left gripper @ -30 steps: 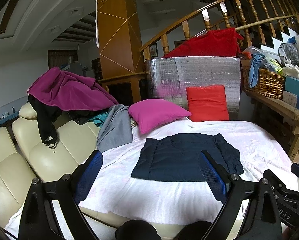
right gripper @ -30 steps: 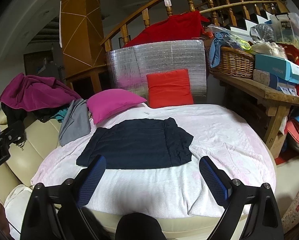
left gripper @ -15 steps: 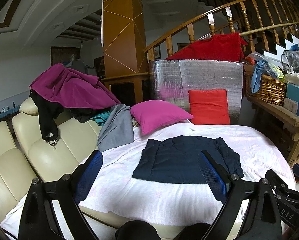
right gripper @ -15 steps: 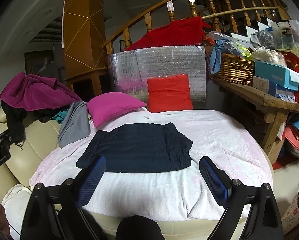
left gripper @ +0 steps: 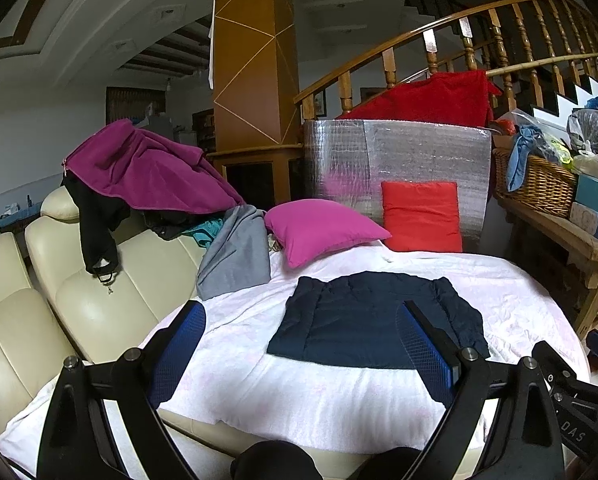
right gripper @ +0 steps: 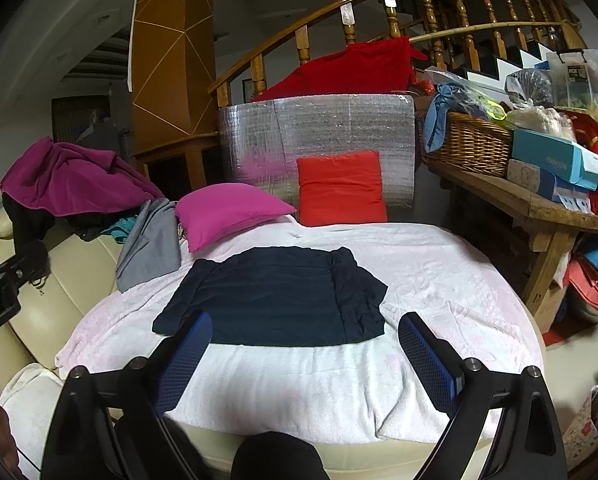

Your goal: Fold large clothes

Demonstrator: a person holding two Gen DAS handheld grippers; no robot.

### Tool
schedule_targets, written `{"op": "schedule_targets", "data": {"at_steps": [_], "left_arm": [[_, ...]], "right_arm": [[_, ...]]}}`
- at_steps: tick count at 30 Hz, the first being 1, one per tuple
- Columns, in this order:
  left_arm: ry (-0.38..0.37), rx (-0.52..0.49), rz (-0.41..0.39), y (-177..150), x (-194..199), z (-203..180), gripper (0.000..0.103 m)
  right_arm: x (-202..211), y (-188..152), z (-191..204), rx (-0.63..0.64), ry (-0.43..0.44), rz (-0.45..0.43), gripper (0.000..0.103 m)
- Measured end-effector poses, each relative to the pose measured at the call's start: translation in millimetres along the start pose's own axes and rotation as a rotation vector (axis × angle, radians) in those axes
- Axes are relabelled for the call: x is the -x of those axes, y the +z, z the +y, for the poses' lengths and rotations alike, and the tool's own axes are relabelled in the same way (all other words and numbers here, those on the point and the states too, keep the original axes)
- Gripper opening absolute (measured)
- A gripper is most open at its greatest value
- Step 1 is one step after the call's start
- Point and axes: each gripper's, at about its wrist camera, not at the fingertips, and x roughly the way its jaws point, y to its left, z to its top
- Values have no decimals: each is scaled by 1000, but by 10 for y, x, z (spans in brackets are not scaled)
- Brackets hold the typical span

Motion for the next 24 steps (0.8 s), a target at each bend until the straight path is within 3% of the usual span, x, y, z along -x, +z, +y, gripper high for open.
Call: {"op": "schedule_targets", "data": {"at_steps": [24], "left_arm": [[21, 15, 49, -9, -342, 85, 96]], "right_arm": [[-261, 194, 43, -3, -21, -4, 96]]}}
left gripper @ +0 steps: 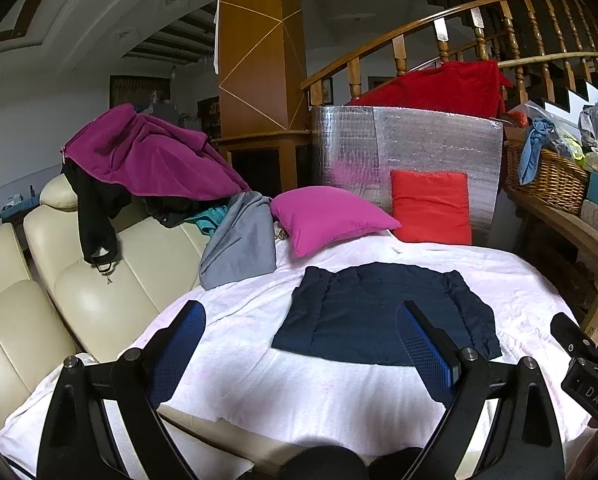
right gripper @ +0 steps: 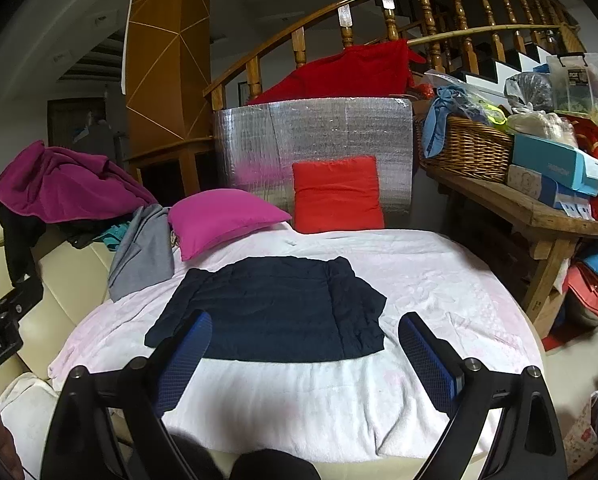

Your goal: Fold large clothes

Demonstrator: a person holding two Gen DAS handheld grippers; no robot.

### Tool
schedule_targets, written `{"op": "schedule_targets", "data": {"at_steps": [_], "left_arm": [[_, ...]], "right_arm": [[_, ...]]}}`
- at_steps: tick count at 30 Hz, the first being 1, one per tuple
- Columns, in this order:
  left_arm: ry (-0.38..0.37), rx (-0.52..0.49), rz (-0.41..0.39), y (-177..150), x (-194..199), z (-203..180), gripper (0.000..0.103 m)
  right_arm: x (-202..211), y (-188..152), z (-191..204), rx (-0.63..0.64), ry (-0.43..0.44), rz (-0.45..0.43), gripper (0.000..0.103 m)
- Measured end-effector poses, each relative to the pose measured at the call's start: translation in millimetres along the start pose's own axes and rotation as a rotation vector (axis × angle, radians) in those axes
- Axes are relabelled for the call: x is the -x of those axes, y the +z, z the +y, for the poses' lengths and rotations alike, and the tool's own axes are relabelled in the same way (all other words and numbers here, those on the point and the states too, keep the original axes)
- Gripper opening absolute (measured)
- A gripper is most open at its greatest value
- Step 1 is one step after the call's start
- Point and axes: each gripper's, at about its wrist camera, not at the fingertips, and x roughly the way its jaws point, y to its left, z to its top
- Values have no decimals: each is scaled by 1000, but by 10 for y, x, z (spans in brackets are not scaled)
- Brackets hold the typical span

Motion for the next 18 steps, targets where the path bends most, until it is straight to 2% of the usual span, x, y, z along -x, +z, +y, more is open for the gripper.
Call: {"op": "schedule_targets", "data": {"at_steps": [18], "left_arm": [[1, -19, 56, 140, -645, -82, 96]], "right_arm": [[-694, 179, 76, -23, -19, 51, 96]]}}
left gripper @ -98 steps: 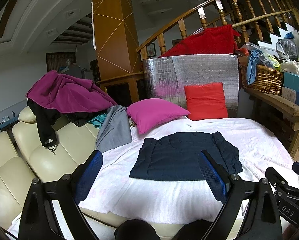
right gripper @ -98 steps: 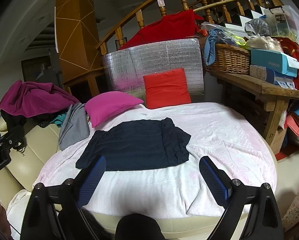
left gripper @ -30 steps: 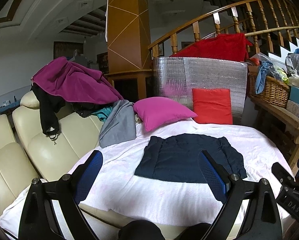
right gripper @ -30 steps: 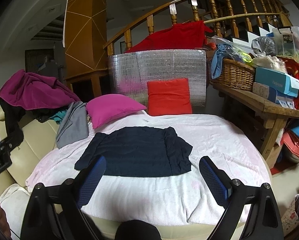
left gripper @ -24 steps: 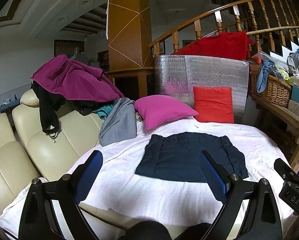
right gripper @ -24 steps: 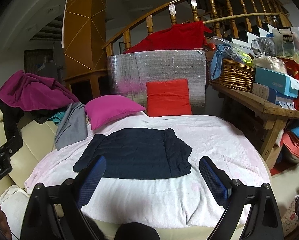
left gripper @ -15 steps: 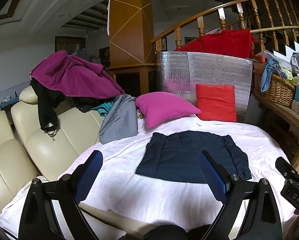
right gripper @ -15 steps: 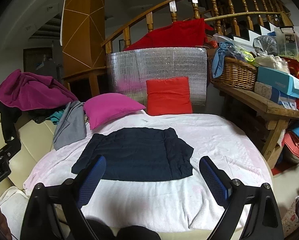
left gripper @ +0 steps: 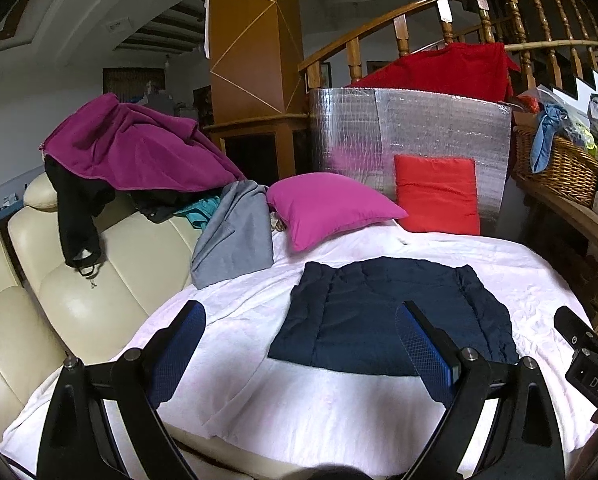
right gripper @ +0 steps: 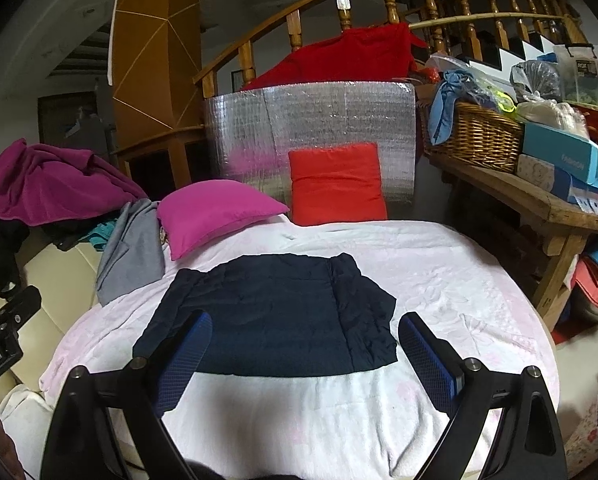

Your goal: Fold large clothes

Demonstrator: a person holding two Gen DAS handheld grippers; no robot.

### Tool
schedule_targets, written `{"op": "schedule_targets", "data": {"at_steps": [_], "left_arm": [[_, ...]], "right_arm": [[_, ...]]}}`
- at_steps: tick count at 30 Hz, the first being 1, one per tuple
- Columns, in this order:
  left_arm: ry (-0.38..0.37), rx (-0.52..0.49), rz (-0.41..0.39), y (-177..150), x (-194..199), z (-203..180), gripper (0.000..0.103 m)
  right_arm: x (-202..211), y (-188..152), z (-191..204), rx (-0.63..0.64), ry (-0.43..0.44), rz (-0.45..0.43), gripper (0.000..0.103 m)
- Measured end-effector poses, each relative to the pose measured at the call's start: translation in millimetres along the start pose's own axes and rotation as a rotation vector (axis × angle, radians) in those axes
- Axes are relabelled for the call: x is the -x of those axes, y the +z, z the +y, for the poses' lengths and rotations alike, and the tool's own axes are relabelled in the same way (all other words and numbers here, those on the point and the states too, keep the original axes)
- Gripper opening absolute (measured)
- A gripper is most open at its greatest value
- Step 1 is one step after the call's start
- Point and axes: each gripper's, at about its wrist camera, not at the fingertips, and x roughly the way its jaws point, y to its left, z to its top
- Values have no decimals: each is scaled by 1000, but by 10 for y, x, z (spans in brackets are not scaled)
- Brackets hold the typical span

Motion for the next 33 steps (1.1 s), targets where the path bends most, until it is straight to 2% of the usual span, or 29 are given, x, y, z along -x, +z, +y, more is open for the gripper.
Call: {"op": "schedule_targets", "data": {"at_steps": [9, 26, 31, 33], "left_arm": [[-23, -11, 23, 78, -281, -93, 96], [-50, -15, 32, 124, -471, -92, 96], [-102, 28, 64, 160, -716, 49, 96], [-53, 55, 79, 192, -930, 197, 96]], "right_arm": [[-290, 29, -18, -17, -21, 32, 96], [-436, 11, 41, -12, -53, 49, 96], [-593, 39, -68, -31, -41, 79, 96], [-687, 83, -242, -55, -64, 81, 96]]}}
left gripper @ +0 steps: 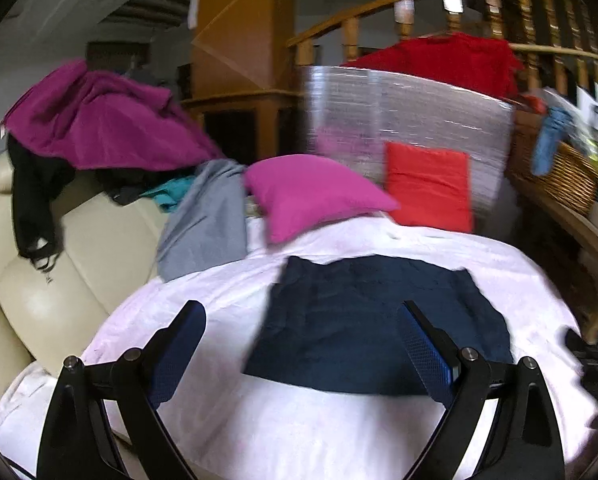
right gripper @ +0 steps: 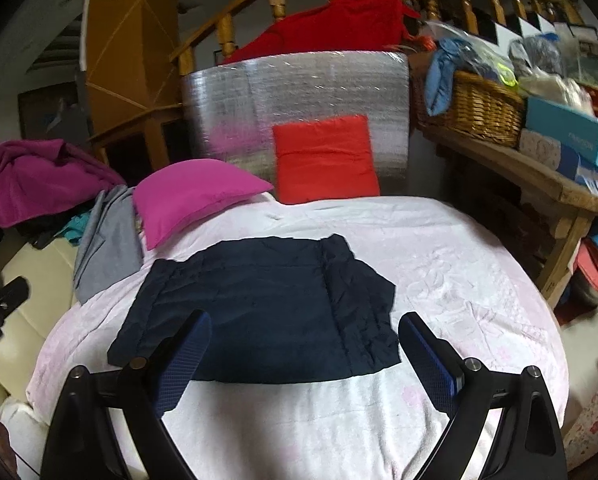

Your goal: Fold large clothes

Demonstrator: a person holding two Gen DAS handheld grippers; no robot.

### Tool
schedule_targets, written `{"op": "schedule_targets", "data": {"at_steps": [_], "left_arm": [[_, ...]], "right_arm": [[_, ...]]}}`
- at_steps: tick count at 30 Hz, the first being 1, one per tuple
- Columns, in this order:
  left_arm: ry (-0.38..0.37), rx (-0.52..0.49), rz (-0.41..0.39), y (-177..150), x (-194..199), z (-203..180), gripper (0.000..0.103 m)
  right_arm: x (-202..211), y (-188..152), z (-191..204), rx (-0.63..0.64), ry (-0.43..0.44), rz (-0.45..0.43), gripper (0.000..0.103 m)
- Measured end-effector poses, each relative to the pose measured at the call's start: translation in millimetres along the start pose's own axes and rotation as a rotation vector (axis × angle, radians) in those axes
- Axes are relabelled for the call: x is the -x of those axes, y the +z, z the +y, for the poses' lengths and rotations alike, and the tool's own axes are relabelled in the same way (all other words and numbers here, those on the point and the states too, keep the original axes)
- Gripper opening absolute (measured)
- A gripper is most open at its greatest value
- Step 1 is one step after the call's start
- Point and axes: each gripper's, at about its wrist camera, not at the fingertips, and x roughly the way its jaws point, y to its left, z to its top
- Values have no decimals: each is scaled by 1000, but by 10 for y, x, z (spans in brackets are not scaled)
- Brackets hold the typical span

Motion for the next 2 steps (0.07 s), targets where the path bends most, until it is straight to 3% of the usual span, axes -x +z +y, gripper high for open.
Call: {"op": "schedule_targets", "data": {"at_steps": [2], "left_arm": [[52, 42, 49, 73, -344, 248, 96]], "right_arm": [[-164, 80, -223, 1, -53, -8, 96]]}}
